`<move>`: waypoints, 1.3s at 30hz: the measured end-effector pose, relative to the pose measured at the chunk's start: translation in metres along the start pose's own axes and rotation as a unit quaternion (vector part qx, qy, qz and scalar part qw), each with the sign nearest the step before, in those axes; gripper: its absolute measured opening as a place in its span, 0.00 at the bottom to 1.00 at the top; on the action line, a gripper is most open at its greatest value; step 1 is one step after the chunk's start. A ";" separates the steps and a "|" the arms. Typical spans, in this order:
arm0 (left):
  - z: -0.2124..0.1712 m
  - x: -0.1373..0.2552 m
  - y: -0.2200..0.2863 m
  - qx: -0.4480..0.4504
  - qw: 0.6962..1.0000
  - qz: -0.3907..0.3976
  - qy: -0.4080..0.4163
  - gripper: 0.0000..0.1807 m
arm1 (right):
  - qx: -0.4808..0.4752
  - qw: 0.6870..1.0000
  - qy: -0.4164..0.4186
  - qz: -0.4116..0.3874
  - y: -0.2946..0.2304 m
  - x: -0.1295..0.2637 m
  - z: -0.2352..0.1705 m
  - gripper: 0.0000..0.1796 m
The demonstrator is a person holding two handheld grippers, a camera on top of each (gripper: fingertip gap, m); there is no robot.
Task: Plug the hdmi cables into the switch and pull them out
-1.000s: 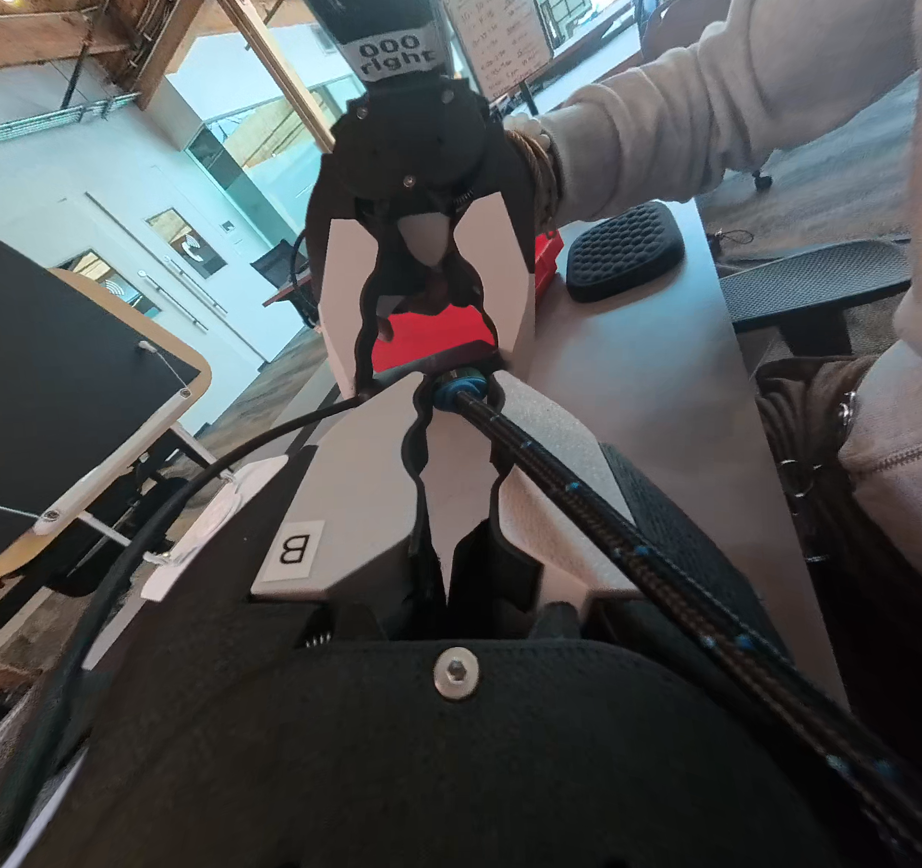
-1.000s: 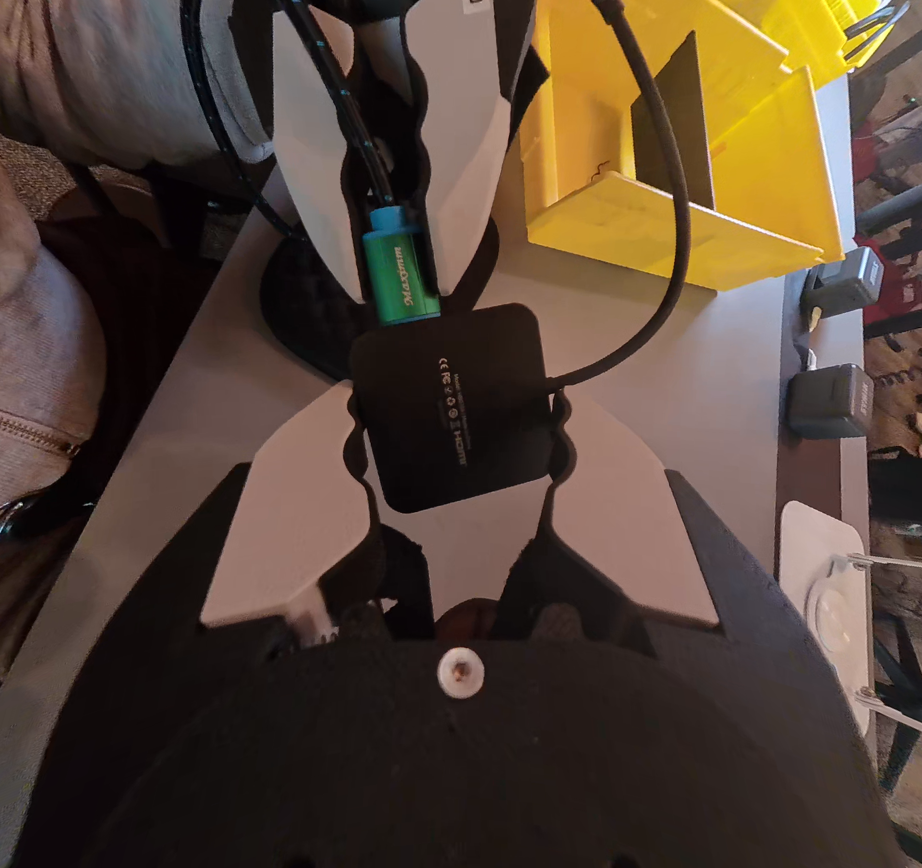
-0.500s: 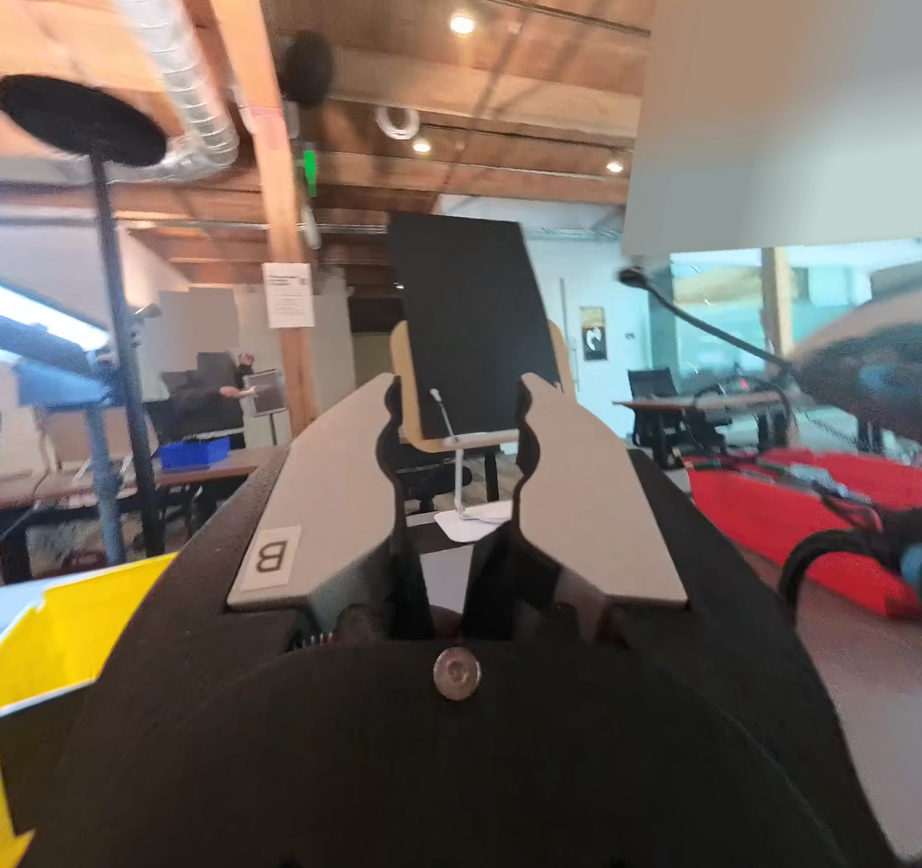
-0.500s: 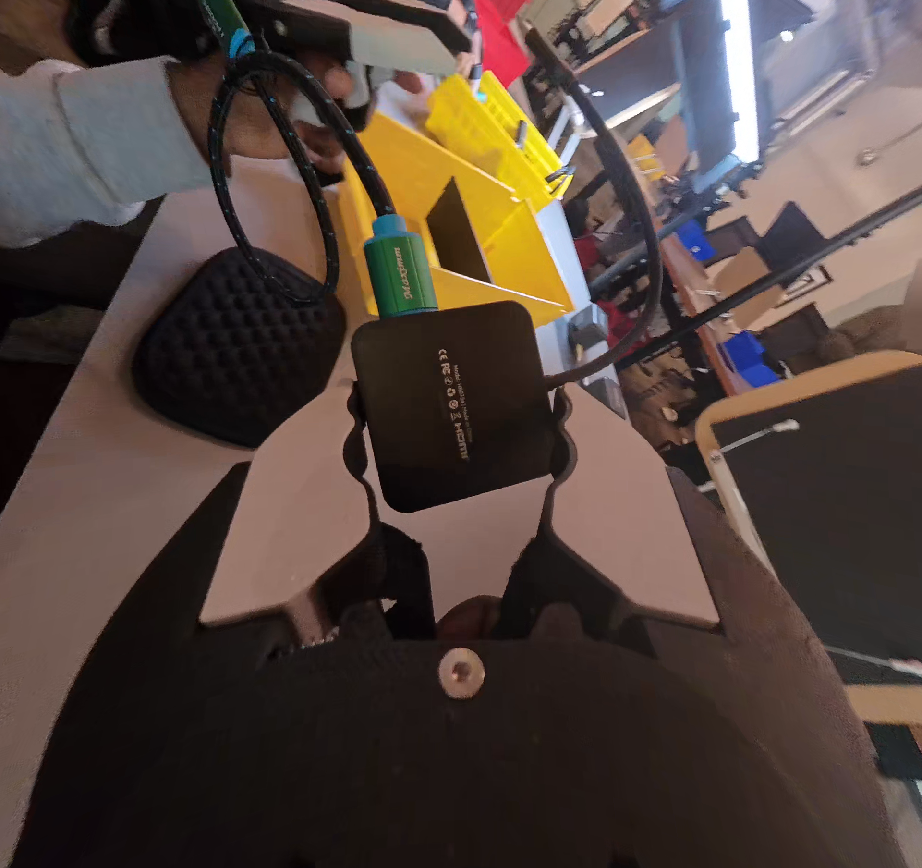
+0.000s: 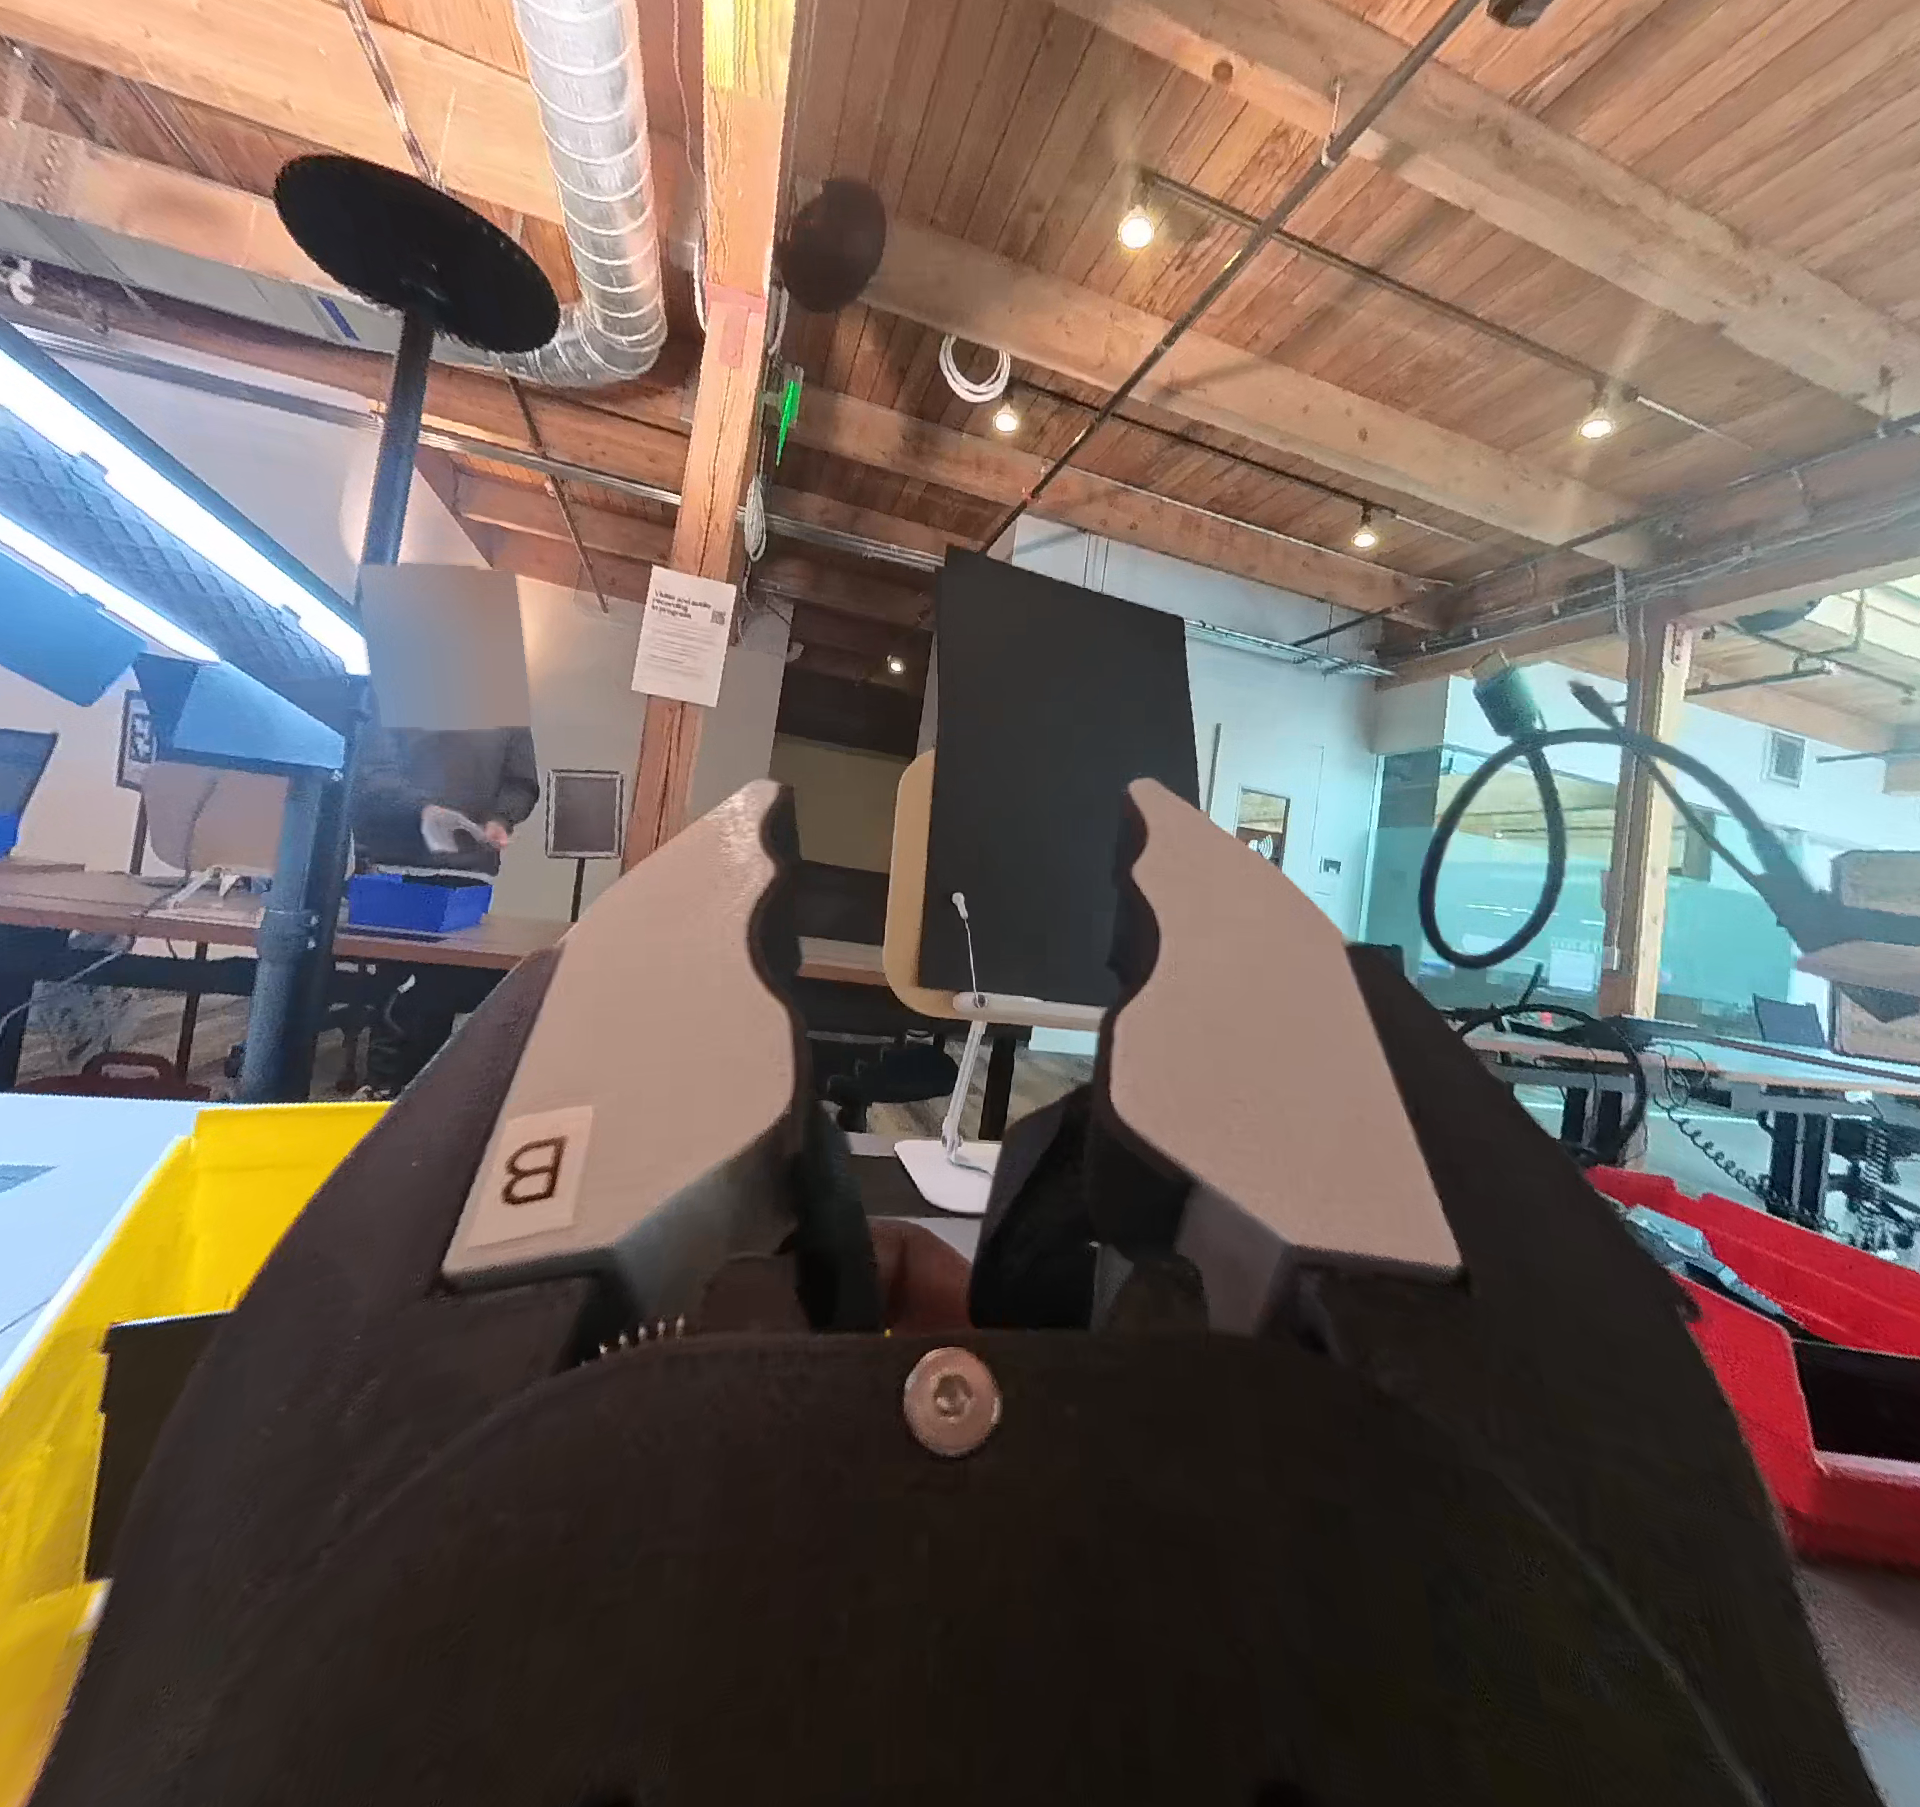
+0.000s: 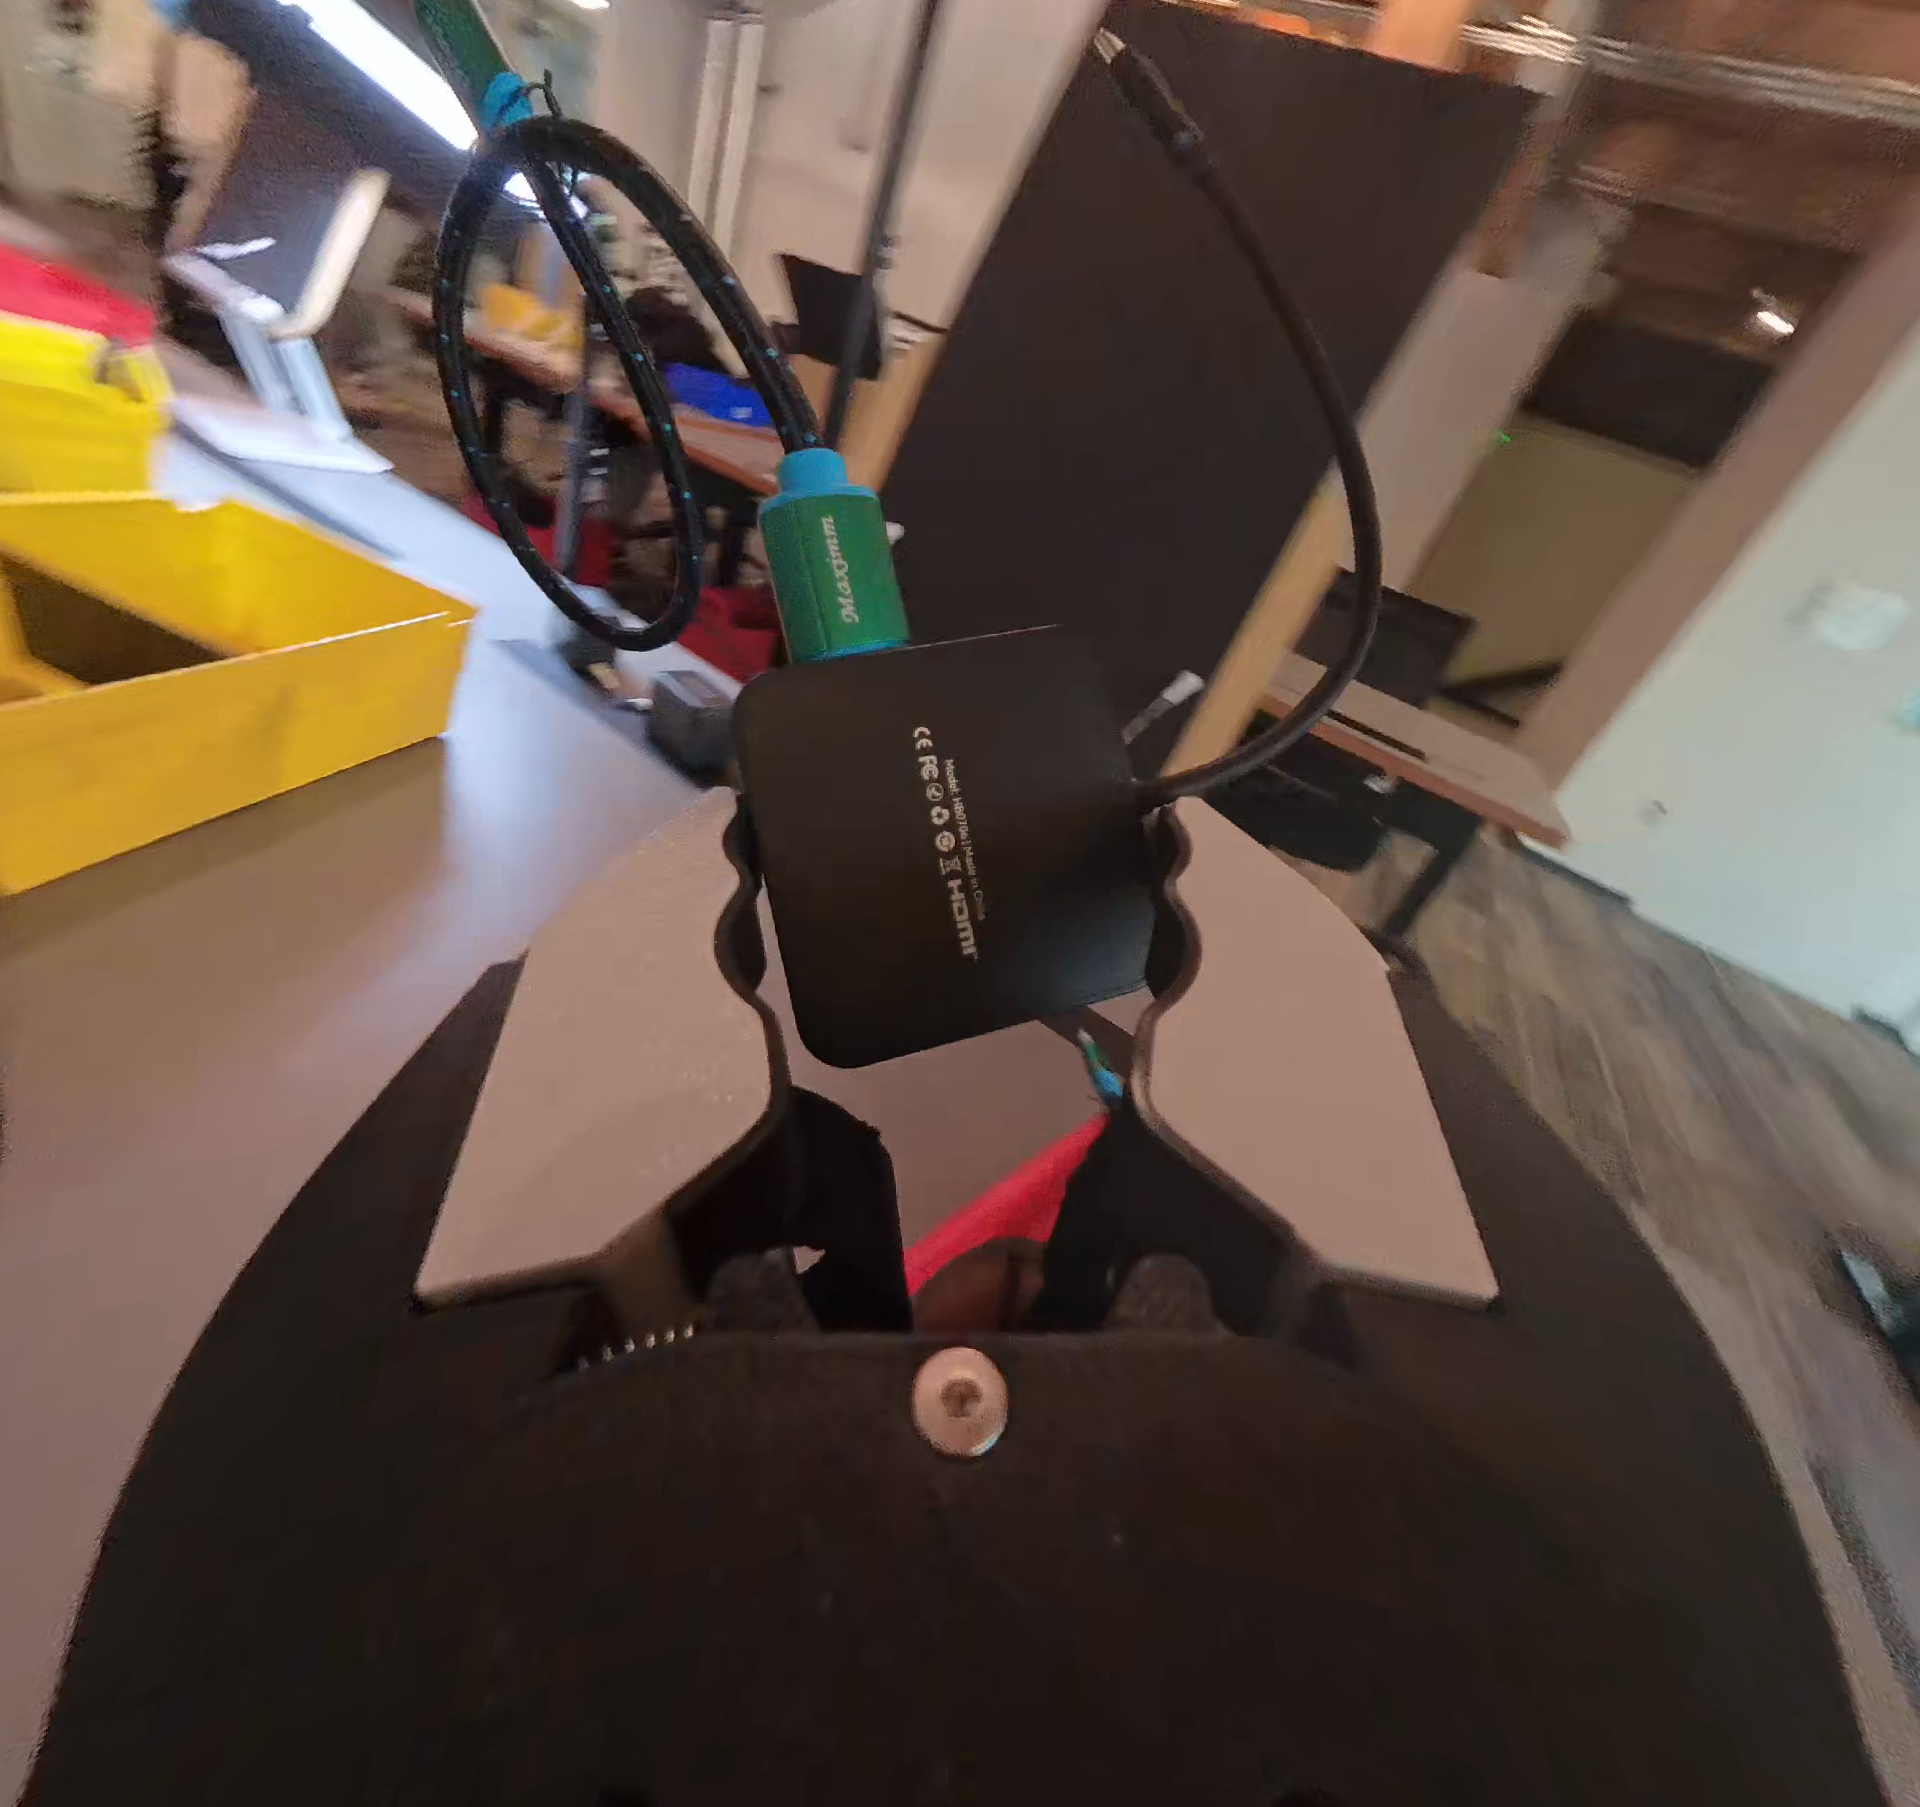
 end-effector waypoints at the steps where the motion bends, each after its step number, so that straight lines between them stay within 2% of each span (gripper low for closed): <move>1: 0.003 0.001 0.000 0.000 1.000 0.003 0.004 0.30 | -0.020 0.999 -0.008 -0.026 0.015 0.004 -0.009 0.40; 7: 0.012 0.006 -0.004 0.001 1.000 0.011 0.023 0.25 | -0.131 0.980 -0.089 -0.123 0.064 0.021 -0.094 0.40; 11: 0.014 0.007 -0.006 -0.005 0.999 0.017 0.031 0.23 | -0.175 0.959 -0.166 -0.147 0.066 0.033 -0.152 0.41; 15: 0.012 0.007 -0.007 -0.012 0.999 0.020 0.026 0.23 | -0.181 0.939 -0.249 -0.151 0.063 0.045 -0.190 0.41; 20: 0.010 0.006 -0.004 -0.013 1.000 0.014 0.012 0.23 | -0.180 0.930 -0.288 -0.139 0.061 0.044 -0.207 0.41; 24: 0.011 0.007 -0.005 -0.019 1.000 0.016 0.006 0.23 | -0.168 0.905 -0.380 -0.089 0.046 0.047 -0.236 0.35; 27: 0.012 0.008 -0.006 -0.018 1.000 0.016 0.003 0.23 | -0.149 0.888 -0.427 -0.084 0.042 0.050 -0.248 0.42; 30: 0.014 0.010 -0.008 -0.020 1.000 0.020 0.002 0.23 | -0.150 0.903 -0.391 -0.098 0.049 0.050 -0.233 0.45; 33: 0.016 0.011 -0.011 -0.028 0.999 0.027 0.001 0.23 | -0.158 0.912 -0.347 -0.153 0.073 0.067 -0.214 0.45; 36: 0.017 0.012 -0.014 -0.030 0.999 0.033 0.000 0.23 | -0.159 0.882 -0.404 -0.183 0.091 0.103 -0.226 0.43; 37: 0.018 0.013 -0.016 -0.029 0.999 0.034 0.000 0.23 | -0.163 0.869 -0.433 -0.176 0.092 0.115 -0.235 0.39; 39: 0.020 0.015 -0.018 -0.030 0.999 0.039 0.002 0.22 | -0.196 0.846 -0.480 -0.121 0.081 0.131 -0.254 0.39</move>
Point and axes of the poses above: each gripper's, where its closed fingertips meet, x back along the fingers, z out of its top, y = z × x across the jaws, the point moved 1 cm from there along x, back along the fingers, and after that the axes turned 12 degrees about x, right-handed, at the moved point
